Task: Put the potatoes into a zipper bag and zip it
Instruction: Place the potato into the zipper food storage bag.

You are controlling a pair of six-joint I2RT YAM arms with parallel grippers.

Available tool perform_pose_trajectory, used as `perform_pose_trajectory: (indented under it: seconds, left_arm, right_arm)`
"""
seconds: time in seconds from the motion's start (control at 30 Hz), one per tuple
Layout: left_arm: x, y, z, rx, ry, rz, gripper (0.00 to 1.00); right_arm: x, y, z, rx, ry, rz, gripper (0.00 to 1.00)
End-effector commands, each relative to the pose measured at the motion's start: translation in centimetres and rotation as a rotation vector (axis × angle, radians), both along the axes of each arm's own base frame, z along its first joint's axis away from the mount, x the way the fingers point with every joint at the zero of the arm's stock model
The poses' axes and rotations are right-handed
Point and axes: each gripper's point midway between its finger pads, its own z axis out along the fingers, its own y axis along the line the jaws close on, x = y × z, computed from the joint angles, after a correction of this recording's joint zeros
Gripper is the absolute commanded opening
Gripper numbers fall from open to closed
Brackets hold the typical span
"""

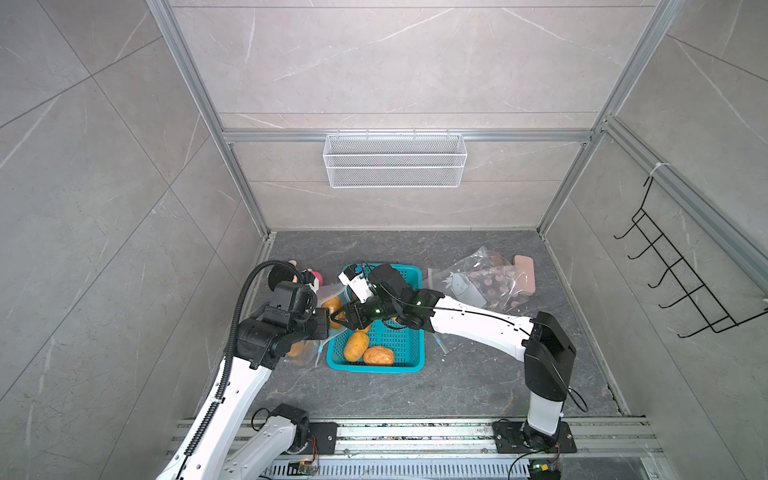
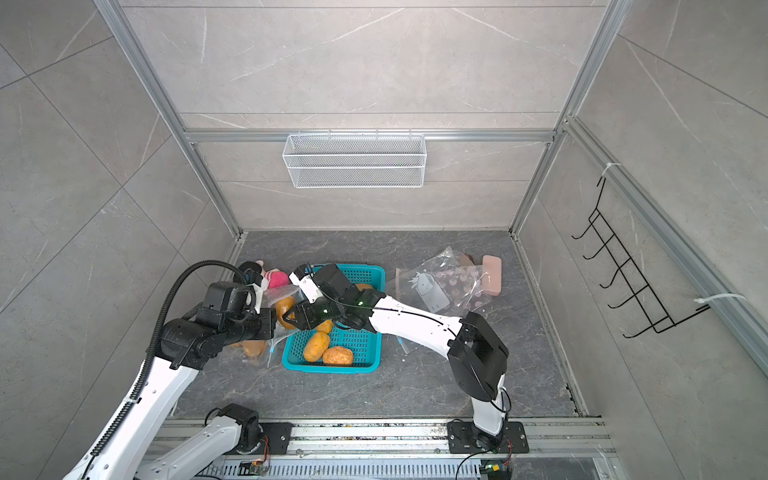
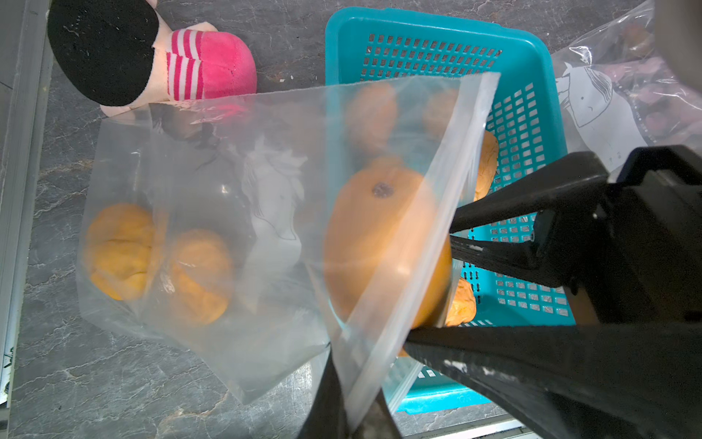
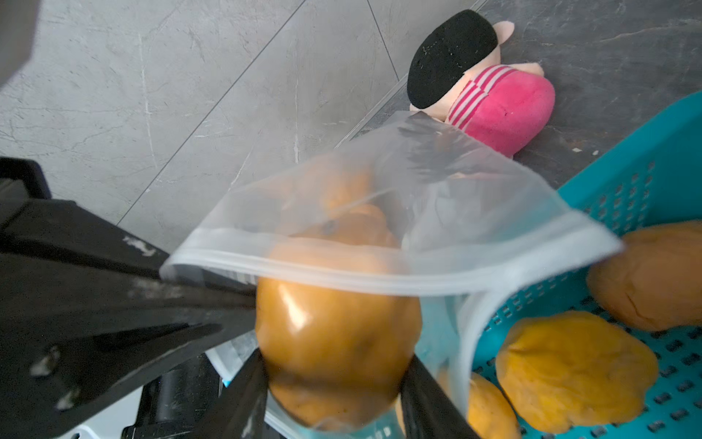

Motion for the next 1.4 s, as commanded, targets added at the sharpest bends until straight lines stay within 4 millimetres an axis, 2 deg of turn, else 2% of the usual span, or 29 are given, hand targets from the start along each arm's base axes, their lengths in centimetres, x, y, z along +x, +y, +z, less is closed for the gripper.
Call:
perform_pose_trajectory:
  seconds: [0.0, 0.23, 0.57, 0.9, 0.97, 1.2, 1.3, 1.37]
  left_arm:
    - [0.2, -0.1, 1.8, -0.01, -0.05, -0.012, 0.0]
    - [0.1, 0.0, 2.6, -0.012, -0.065, -0.011, 0.0]
    - [-0.3, 0.3, 3.2, -0.002, -0.08, -0.007, 0.0]
    - [-0.3, 0.5, 3.1, 0.007, -0.079, -0.003, 0.0]
    - [-0.2, 0.6, 3.0, 0.012, -0.078, 0.0, 0.0]
    - [-0.4, 1.4, 3.4, 0.058, -0.084, 0.014, 0.0]
    - [-0.4, 2.3, 4.6, 0.107, -0.109, 0.021, 0.0]
    - [-0.2, 3.3, 6.5, 0.158, -0.143, 0.048, 0.0]
  right_arm:
    - [0.0, 0.2, 0.1, -0.02, -0.002, 0.0, 0.55]
    - [0.2, 0.1, 0.7, -0.027, -0.012, -0.011, 0.6]
    - [0.2, 1.6, 1.3, 0.015, 0.026, 0.01, 0.6]
    - [-0.2, 1.0, 2.5, 0.027, 0.001, 0.018, 0.6]
    - [-0.7, 0.7, 3.4, 0.058, -0.017, 0.038, 0.6]
    - [-3.2, -1.7, 8.8, 0.166, -0.179, 0.127, 0.61]
    - [-3.8, -3.1, 10.4, 0.178, -0.26, 0.141, 0.61]
    - [-4.3, -4.0, 11.3, 0.186, -0.302, 0.143, 0.61]
